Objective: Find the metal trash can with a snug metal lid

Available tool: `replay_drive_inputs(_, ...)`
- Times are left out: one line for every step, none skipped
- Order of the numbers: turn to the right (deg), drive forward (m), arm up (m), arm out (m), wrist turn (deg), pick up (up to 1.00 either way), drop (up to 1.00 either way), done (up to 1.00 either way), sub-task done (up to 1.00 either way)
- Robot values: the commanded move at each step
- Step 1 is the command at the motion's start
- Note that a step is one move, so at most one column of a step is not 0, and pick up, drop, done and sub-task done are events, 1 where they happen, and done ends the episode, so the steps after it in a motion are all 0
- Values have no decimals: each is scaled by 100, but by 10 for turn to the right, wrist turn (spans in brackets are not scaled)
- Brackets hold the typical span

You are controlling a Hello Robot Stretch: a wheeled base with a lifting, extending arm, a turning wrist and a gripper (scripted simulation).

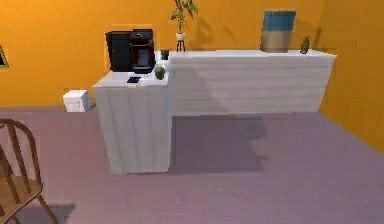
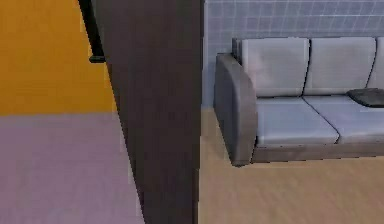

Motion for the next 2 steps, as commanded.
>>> replay_drive_inputs(-270,0,0,0,0,0,0,0,0)
replay_drive_inputs(0,100,0,0,0,0,0,0,0)
